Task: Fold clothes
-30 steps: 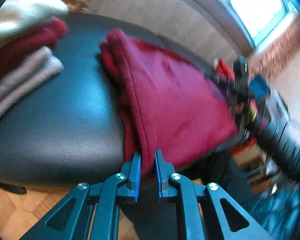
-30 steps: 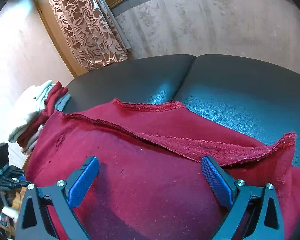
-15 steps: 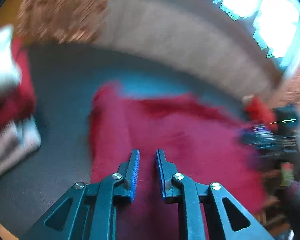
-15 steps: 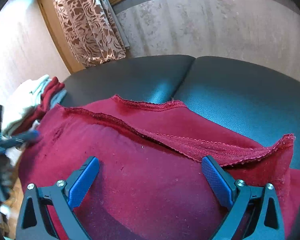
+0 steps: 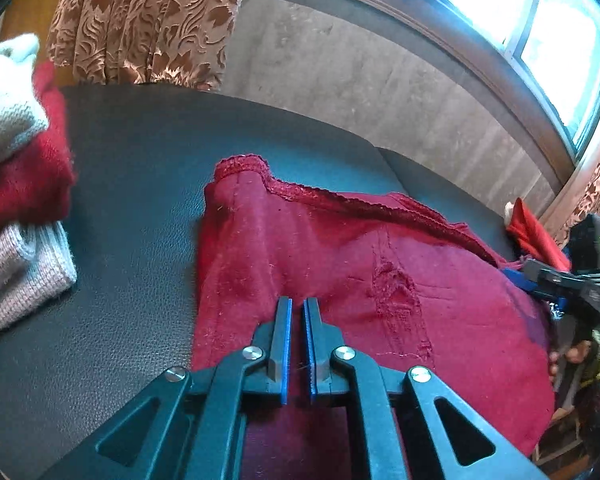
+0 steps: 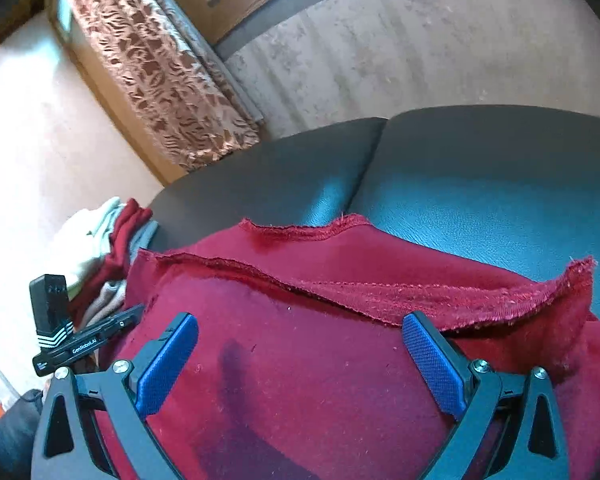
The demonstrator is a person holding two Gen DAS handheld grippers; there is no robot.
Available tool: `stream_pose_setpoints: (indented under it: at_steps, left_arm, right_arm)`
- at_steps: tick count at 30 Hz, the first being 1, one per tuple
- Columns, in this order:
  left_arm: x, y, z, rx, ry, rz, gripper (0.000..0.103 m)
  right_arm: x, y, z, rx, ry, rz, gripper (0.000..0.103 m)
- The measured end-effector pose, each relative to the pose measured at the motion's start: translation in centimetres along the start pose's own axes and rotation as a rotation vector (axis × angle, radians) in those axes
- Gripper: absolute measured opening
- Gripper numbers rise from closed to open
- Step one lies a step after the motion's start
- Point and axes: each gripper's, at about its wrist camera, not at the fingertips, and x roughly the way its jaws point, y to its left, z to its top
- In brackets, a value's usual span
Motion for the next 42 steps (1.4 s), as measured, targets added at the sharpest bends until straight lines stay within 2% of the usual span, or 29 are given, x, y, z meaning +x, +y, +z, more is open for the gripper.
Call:
stream_pose_setpoints:
  at_steps: [5, 8, 11, 15, 17, 21, 24, 26, 30, 32, 35, 37, 39, 40, 42]
  left_arm:
    - [0.0, -0.2, 0.0, 0.025, -0.009, 0.039, 0.007]
    - [0.0, -0.1, 0.1, 0.024, -0.008, 0.039, 0.007]
    - [0.0, 0.0, 0.2, 0.032, -0.012, 0.043, 0.007]
    - [0.3, 0.1, 0.6, 0.018, -0.002, 0.047, 0.007]
    - [0.2, -0.2, 1.0, 0.025, 0.027, 0.049, 0.007]
    - [-0.2, -1.9, 2.6, 0.082, 0.096, 0.049, 0.019]
    - [-0.7, -4.6, 3.8, 0.192, 0.08, 0.007, 0.026]
    - [-0.5, -6.2, 4.5, 0.256, 0.079, -0.018, 0.026]
    - [2.1, -8.6, 5.7, 0.334, 0.117, -0.061, 0.026]
    - [3.8, -9.2, 6.5, 0.327, 0.14, -0.091, 0.026]
    - [6.8, -8.7, 7.3, 0.284, 0.17, -0.08, 0.026]
    - [8.9, -7.0, 7.4, 0.196, 0.18, -0.094, 0.026]
    - [9.8, -4.6, 7.4, 0.055, 0.162, -0.194, 0.025]
    - [10.0, -3.9, 7.4, 0.011, 0.156, -0.218, 0.017]
    - [10.3, -3.1, 7.3, -0.042, 0.145, -0.233, 0.011]
  right_arm:
    - [-3.7, 0.0, -1.9, -0.017, -0.013, -0.013, 0.103]
    - [-6.9, -2.5, -3.7, 0.055, -0.05, -0.016, 0.103]
    - [-8.3, -4.1, -5.3, 0.027, -0.07, 0.004, 0.102]
    - [-6.6, -2.9, -5.5, -0.107, -0.042, -0.098, 0.101]
    - [-6.2, -2.6, -4.8, -0.121, -0.01, -0.126, 0.101]
    - [-5.7, -0.6, -3.6, -0.206, 0.115, -0.216, 0.101]
    - [-6.5, 1.2, -2.2, -0.219, 0.12, -0.202, 0.103]
    - [-6.6, 2.4, -1.4, -0.243, 0.11, -0.168, 0.103]
    - [-3.2, 3.7, 0.1, -0.27, 0.2, -0.164, 0.103]
    - [-1.2, 3.4, 0.9, -0.251, 0.232, -0.188, 0.103]
    - [1.0, 1.9, 1.7, -0.207, 0.235, -0.255, 0.103]
    - [2.0, 0.1, 2.2, -0.161, 0.209, -0.306, 0.103]
    - [2.1, -1.4, 2.1, -0.112, 0.156, -0.318, 0.103]
    - [2.0, -2.1, 2.0, -0.089, 0.125, -0.314, 0.103]
    - [1.9, -2.4, 1.8, -0.076, 0.096, -0.321, 0.103]
